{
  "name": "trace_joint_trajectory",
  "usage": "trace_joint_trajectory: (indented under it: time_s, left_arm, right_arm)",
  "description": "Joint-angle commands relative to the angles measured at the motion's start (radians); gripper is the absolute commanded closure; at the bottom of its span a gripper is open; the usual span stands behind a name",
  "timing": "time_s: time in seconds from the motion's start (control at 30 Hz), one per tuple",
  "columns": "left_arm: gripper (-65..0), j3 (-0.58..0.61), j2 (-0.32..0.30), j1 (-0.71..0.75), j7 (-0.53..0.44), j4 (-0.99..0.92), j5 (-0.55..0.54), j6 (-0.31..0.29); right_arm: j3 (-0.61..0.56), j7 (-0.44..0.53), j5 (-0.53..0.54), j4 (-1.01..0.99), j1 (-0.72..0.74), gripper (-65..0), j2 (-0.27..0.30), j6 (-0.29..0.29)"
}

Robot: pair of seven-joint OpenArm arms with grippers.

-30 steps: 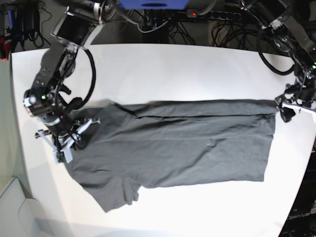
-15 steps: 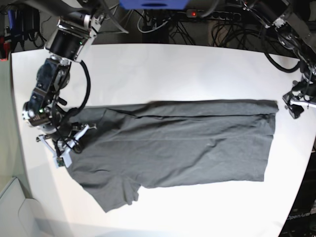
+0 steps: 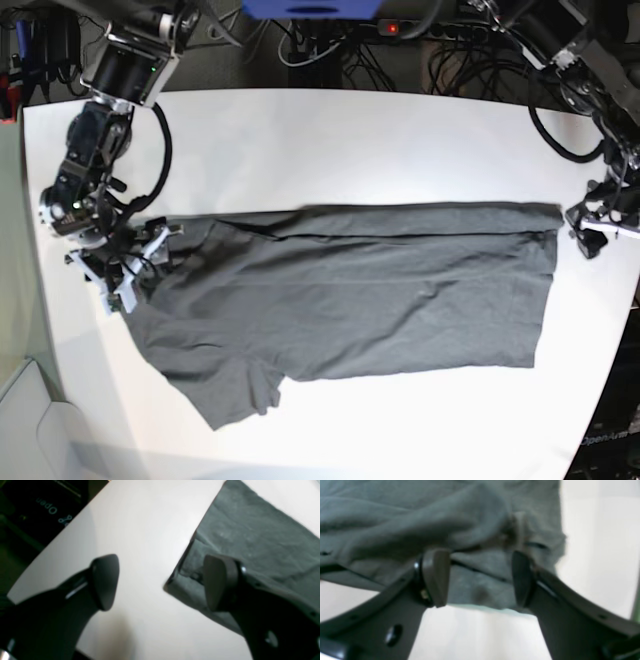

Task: Layout the t-shirt on the table in an organized manner, then fold the t-shirt properly
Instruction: 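Grasp the folded edge with both grippers and pull it taut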

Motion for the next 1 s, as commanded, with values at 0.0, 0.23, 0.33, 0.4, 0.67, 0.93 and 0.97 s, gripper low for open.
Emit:
trace_joint_trajectory:
  time_s: [0.0,0.23,0.33,0.4,0.67,0.93,0.97]
  left_arm:
    - [-50.9,0.017,-0.025,-0.019,-0.023,0.015,-0.016,-0.003]
    - [-61.3,0.103,-0.06,-0.047,0.056,-0.035,-0.016,-0.003]
    - [-65.0,0.107,-0.071,-0.067,0.068,-0.097,-0.016,-0.005]
    - [-65.0,0.106,-0.068,-0.067,0.042,-0.13,-0.018,-0.005]
    - [-65.0,0.199,-0.06,-0.081,-0.056,-0.149,-0.015,-0.002]
    - [-60.1,0.268,-0.062,-0.173,-0.112,-0.353,-0.005,0.005]
    - [-54.2,0.268,-0.062,-0.179,-0.113,-0.368,-0.005,0.005]
  right_arm:
    - [-0.001,0.02,0.012,0.024,0.021,-40.6,0.009,0.0]
    - [0.002,-0.075,0.013,0.095,0.04,-40.6,0.039,0.0]
    - [-0.004,-0.086,0.015,0.118,0.043,-40.6,0.032,0.0]
    - [-0.006,-0.08,0.015,0.115,0.046,-40.6,0.019,0.0]
    - [-0.002,-0.018,0.013,-0.103,0.127,-31.4,0.019,0.0]
    - [-0.006,0.034,0.013,-0.2,0.147,-18.4,0.037,0.0]
    - [-0.006,0.034,0.013,-0.201,0.147,-16.6,0.037,0.0]
